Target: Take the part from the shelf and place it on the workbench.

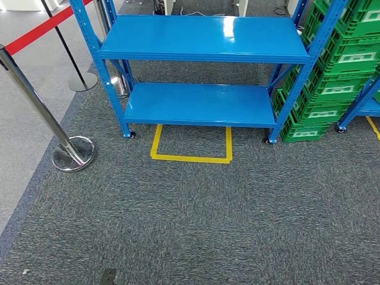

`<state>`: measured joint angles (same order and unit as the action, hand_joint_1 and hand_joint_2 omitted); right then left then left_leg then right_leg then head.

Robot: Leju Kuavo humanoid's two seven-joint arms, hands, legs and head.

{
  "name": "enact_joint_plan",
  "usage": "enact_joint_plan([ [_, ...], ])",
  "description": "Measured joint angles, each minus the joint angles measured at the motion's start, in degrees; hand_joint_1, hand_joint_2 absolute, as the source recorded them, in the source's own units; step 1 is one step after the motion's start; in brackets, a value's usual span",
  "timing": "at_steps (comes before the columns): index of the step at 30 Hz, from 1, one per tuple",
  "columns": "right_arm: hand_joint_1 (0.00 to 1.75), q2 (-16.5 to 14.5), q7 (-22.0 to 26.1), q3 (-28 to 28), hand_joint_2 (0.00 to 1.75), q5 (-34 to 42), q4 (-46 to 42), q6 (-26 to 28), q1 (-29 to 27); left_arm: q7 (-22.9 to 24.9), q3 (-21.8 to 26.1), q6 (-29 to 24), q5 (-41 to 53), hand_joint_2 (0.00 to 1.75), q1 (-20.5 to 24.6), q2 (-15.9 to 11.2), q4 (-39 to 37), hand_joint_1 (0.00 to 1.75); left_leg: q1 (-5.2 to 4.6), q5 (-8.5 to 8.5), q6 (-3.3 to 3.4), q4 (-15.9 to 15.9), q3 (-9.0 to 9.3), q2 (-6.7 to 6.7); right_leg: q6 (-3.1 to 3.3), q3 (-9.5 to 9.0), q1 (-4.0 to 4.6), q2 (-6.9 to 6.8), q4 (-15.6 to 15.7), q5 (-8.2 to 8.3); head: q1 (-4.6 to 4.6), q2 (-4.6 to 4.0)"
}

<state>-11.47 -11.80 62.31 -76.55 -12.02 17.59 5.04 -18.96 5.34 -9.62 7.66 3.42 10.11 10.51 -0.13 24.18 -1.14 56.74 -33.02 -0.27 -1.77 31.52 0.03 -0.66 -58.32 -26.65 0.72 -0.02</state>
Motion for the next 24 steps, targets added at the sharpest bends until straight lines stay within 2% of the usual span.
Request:
enact_joint_plan([
  [2, 0.00, 0.00, 0.20, 0.01, 1.75, 0.19, 0.00, 0.25, -0.01, -1.82, -0.01, -2.74, 1.14, 0.00, 0.01, 0.00, 0.02, 0.00, 0.00, 0.00, 0.00, 0.00, 0.00, 0.00, 0.00, 0.00, 0.00, 0.00, 0.00, 0.00, 0.00, 0.00],
  [5, 0.00, -0.01, 1.04, 0.13, 1.75, 0.72, 0.00, 1.00, -0.01, -7.13, -0.25, -10.66, 3.63, 0.00, 0.18, 0.16, 0.15, 0.00, 0.00, 0.00, 0.00, 0.00, 0.00, 0.00, 0.00, 0.00, 0.00, -0.01, 0.00, 0.00, 0.00, 0.00],
  [7, 0.00, -0.07, 1.45, 0.25, 1.75, 0.92, 0.00, 1.26, 0.01, -8.34, -0.33, -12.43, 4.00, 0.00, 0.42, 0.23, 0.17, 0.00, 0.00, 0.00, 0.00, 0.00, 0.00, 0.00, 0.00, -0.02, 0.00, -0.01, 0.00, 0.00, -0.01, 0.00],
  [9, 0.00, -0.15, 1.69, 0.32, 1.75, 1.04, 0.00, 1.33, 0.00, -8.53, -0.35, -12.28, 4.12, 0.87, 0.49, 0.37, 0.17, 0.00, 0.00, 0.00, 0.00, 0.00, 0.00, 0.00, 0.00, -0.02, 0.00, 0.00, 0.00, 0.00, -0.01, 0.00],
  [11, 0.00, -0.22, 2.07, 0.38, 1.75, 1.15, 0.00, 1.34, -0.01, -9.17, -0.36, -10.97, 3.84, 0.87, 0.49, 0.48, 0.17, 0.00, 0.00, 0.00, 0.00, 0.00, 0.00, 0.00, 0.00, -0.01, 0.00, 0.00, 0.00, 0.00, 0.00, 0.00],
  [12, 0.00, -0.26, 2.22, 0.40, 1.75, 1.18, 0.00, 1.31, -0.01, -9.55, -0.34, -9.44, 3.39, 0.44, 0.49, 0.48, 0.17, 0.00, 0.00, 0.00, 0.01, 0.00, 0.00, 0.00, 0.00, -0.01, 0.00, -0.01, 0.00, 0.00, 0.00, 0.00],
  [13, 0.00, -0.28, 2.27, 0.42, 1.75, 1.12, 0.00, 1.26, 0.00, -9.67, -0.28, -7.23, 2.74, 0.44, 0.51, 0.47, 0.17, 0.00, 0.00, 0.00, 0.01, 0.00, 0.00, 0.00, 0.00, -0.01, -0.01, -0.01, 0.00, 0.00, 0.01, 0.00],
  [16, 0.00, -0.36, 1.96, 0.44, 1.75, 0.65, 0.00, 1.04, 0.01, -8.59, 0.30, -0.74, 1.26, 1.75, 0.48, 0.45, 0.17, 0.00, 0.00, 0.00, 0.01, 0.00, 0.00, 0.00, 0.00, -0.01, 0.00, -0.01, 0.00, 0.00, 0.00, 0.00],
  [22, 0.00, -0.44, 1.27, 0.42, 1.75, -0.40, 0.00, 1.05, 0.01, 0.44, 1.34, 2.09, 0.59, 1.75, 0.38, 0.46, 0.17, 0.00, 0.00, 0.00, 0.01, 0.00, 0.00, 0.00, 0.00, 0.00, 0.00, 0.00, 0.00, 0.00, 0.00, 0.00],
  [24, 0.00, -0.43, 1.27, 0.42, 1.75, -0.54, 0.00, 1.09, 0.03, 2.11, 1.41, 2.12, 0.79, 1.75, 0.28, 0.46, 0.17, 0.00, 0.00, 0.00, 0.01, 0.00, 0.00, 0.00, 0.00, -0.01, 0.00, -0.01, 0.00, 0.00, 0.00, 0.00],
])
